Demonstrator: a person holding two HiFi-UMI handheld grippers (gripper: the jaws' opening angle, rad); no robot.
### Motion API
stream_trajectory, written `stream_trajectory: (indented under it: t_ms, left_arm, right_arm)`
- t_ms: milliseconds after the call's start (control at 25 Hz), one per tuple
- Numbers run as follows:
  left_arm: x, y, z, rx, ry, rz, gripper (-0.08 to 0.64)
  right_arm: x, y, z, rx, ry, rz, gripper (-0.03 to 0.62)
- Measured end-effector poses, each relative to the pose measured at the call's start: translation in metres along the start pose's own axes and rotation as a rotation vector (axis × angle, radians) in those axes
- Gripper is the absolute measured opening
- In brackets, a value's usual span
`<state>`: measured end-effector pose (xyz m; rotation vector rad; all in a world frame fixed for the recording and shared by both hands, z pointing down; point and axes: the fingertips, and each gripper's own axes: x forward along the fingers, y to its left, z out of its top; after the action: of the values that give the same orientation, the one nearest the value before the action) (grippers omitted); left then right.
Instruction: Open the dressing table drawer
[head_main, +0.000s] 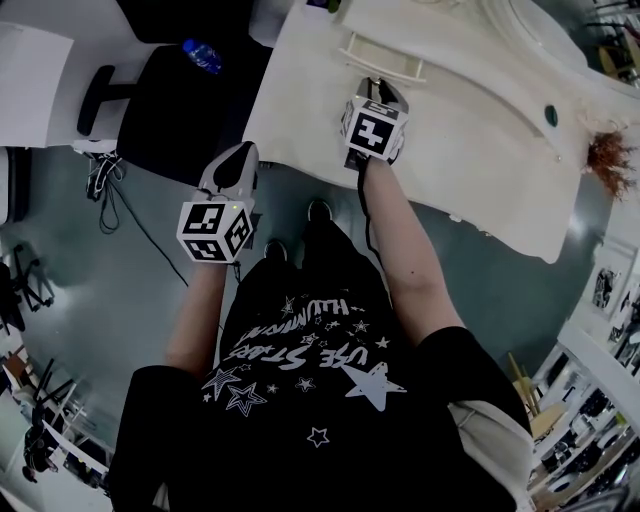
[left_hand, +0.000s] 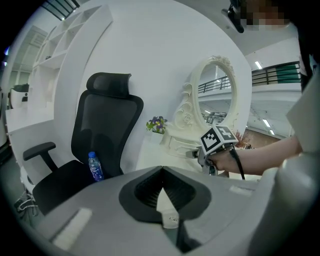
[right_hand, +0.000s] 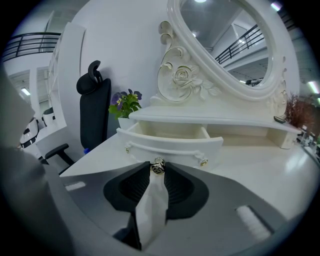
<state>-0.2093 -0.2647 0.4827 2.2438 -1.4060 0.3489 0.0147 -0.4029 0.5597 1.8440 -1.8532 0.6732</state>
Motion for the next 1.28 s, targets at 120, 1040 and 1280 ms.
stream_trajectory:
  t_ms: [120, 1040, 1280]
  left_arm:
    - [-0.004, -0.003, -0.003, -0.007, 0.0, -0.008, 0.002]
    - [-0.057, 0.004, -0.006, -0.004, -0.056, -0.028, 0.002]
    - [-0.109, 0.01, -0.009, -0.004, -0.11, -0.018, 0.002]
  right_arm:
    - [-0.004, 0.001, -0.003, 0.003, 0.007, -0.003, 0.121]
    - [-0.051, 0.01, -0.01, 0.0, -0.026, -0.004, 0.227]
    - [-0.108, 0.021, -0.015, 0.012, -0.079, -0.008, 0.225]
